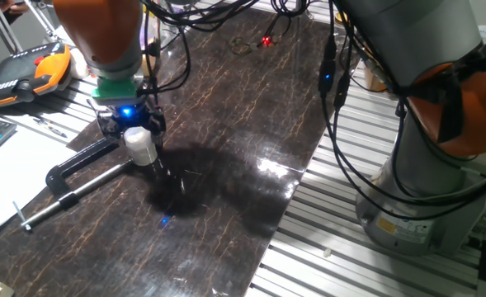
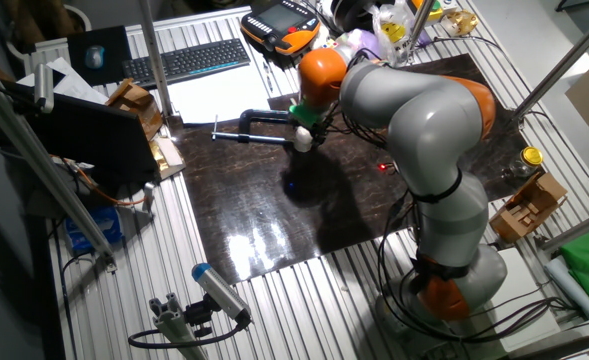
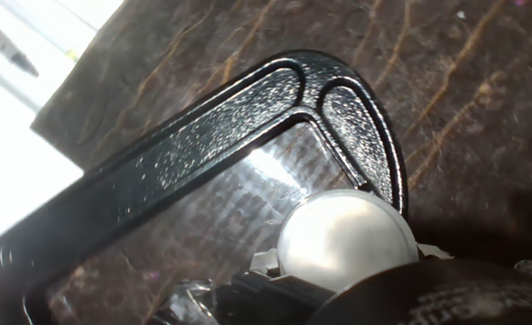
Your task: Screw the lid onto the jar
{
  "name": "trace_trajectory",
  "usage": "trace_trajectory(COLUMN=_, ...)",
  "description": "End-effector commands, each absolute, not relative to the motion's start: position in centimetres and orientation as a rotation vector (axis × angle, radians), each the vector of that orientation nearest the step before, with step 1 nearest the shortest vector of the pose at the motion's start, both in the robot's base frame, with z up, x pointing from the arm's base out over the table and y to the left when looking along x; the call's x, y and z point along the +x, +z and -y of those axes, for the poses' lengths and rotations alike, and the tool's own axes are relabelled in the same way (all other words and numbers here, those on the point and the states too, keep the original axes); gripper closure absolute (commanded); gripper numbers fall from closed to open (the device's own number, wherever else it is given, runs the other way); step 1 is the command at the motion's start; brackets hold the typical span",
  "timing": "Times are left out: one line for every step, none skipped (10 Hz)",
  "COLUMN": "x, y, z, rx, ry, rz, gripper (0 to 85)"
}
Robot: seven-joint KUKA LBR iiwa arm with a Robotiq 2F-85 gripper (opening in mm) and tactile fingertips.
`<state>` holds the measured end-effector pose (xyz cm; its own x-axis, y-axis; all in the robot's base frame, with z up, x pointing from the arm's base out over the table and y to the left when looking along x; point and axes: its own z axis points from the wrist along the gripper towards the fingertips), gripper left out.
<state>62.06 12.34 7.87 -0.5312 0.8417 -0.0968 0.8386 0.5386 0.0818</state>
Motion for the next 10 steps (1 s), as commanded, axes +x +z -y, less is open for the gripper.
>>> trace_trajectory(x=62.05, y=7.82, z=-12.35, rx=1.626, ry=0.037, rz=-2.543, gripper=14.7)
trace_trajectory(x=62.04, y=7.77, z=-12.38, rx=1.679, ry=0.042, rz=-2.502, gripper=14.7)
trace_trajectory(x=62.05, y=7.76, z=-12.38, rx=1.723, ry=0.041, rz=-2.468, gripper=14.7)
trace_trajectory(x=62.06, y=7.79, z=-12.39, rx=1.764, ry=0.033, rz=-2.432, gripper=14.7)
trace_trajectory(x=62.06, y=7.85, z=-12.41, rx=1.816, ry=0.027, rz=-2.388, gripper=14.3)
trace_trajectory(x=62.06, y=7.85, z=-12.42, rx=1.861, ry=0.021, rz=-2.352, gripper=14.3)
trace_trajectory(x=62.08, y=7.81, z=-12.42, rx=1.919, ry=0.021, rz=-2.307, gripper=14.3)
trace_trajectory(x=62.08, y=7.76, z=-12.44, rx=1.952, ry=0.026, rz=-2.281, gripper=14.3)
trace_trajectory(x=62.1, y=7.73, z=-12.45, rx=1.98, ry=0.025, rz=-2.257, gripper=14.3)
trace_trajectory(x=62.1, y=7.72, z=-12.45, rx=2.008, ry=0.021, rz=-2.23, gripper=14.3)
